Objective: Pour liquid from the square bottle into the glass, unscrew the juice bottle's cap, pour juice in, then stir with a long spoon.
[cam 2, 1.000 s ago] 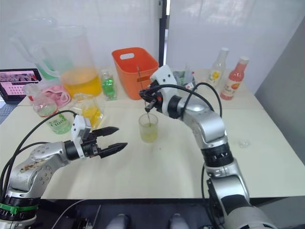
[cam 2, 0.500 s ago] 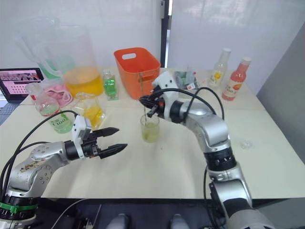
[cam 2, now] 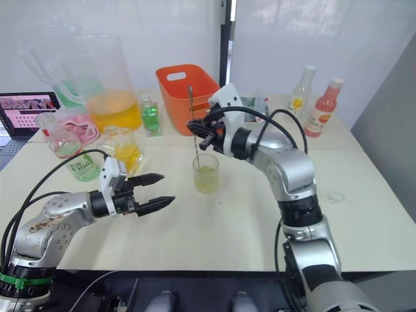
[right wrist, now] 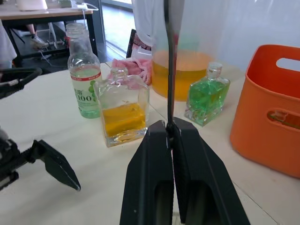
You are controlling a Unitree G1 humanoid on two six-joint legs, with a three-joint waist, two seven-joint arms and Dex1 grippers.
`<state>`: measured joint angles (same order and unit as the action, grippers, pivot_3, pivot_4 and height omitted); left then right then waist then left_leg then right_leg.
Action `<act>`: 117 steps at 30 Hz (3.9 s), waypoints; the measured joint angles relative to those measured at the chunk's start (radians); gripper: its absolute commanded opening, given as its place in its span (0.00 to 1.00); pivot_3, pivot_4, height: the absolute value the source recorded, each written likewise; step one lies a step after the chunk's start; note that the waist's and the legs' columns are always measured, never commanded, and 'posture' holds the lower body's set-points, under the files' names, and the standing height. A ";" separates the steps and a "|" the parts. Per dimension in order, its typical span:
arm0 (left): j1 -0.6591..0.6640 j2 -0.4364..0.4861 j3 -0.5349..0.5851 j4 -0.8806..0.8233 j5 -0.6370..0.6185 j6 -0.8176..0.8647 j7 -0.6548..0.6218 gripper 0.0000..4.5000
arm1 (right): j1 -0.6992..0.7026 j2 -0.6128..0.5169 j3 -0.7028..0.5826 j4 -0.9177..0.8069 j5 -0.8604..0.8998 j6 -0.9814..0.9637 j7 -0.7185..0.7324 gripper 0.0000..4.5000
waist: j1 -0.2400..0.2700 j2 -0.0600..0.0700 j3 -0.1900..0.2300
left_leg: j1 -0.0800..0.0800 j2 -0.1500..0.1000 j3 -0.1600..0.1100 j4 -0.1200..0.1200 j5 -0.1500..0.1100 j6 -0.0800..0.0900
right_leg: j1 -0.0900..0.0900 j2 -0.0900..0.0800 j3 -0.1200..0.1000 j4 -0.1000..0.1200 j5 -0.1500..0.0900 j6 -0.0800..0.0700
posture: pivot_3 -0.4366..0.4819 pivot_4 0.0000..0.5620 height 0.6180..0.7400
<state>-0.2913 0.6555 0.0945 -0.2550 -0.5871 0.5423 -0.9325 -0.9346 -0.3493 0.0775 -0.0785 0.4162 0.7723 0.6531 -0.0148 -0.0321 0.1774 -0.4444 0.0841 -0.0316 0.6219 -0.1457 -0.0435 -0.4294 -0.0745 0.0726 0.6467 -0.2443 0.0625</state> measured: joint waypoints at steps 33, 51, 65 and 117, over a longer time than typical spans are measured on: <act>-0.003 -0.007 -0.002 0.035 0.035 -0.027 -0.022 0.99 | -0.064 -0.061 -0.064 -0.044 0.079 0.148 0.004 0.00 | -0.002 0.000 0.000 | 0.000 0.000 0.000 0.000 0.000 0.000 | 0.000 0.000 0.000 0.000 0.000 0.000 | 0.48 0.27 0.70; -0.013 -0.023 -0.032 0.052 0.049 -0.055 -0.023 0.99 | -0.081 -0.204 -0.074 -0.090 0.115 0.197 0.022 0.00 | -0.002 0.000 0.000 | 0.000 0.000 0.000 0.000 0.000 0.000 | 0.000 0.000 0.000 0.000 0.000 0.000 | 0.48 0.27 0.70; -0.018 -0.049 -0.028 0.073 0.050 -0.105 -0.026 0.99 | -0.170 -0.254 -0.286 -0.123 0.351 0.398 -0.018 0.00 | 0.000 0.000 0.000 | 0.000 0.000 0.000 0.000 0.000 0.000 | 0.000 0.000 0.000 0.000 -0.001 -0.001 | 0.48 0.27 0.70; 0.109 0.062 0.090 -0.089 -0.044 -0.042 -0.030 1.00 | -0.284 -0.236 0.301 0.973 -0.190 0.378 0.232 0.22 | -0.007 0.004 0.003 | -0.008 0.000 0.002 0.002 0.000 0.000 | -0.009 -0.001 0.001 0.001 0.003 -0.002 | 0.48 0.27 0.70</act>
<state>-0.1820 0.7173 0.1845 -0.3442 -0.6311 0.5006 -0.9622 -1.2189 -0.5856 0.3783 0.8944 0.2257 1.1500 0.8846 -0.0218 -0.0285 0.1808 -0.4522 0.0838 -0.0292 0.6239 -0.1456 -0.0434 -0.4385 -0.0750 0.0739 0.6482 -0.2411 0.0608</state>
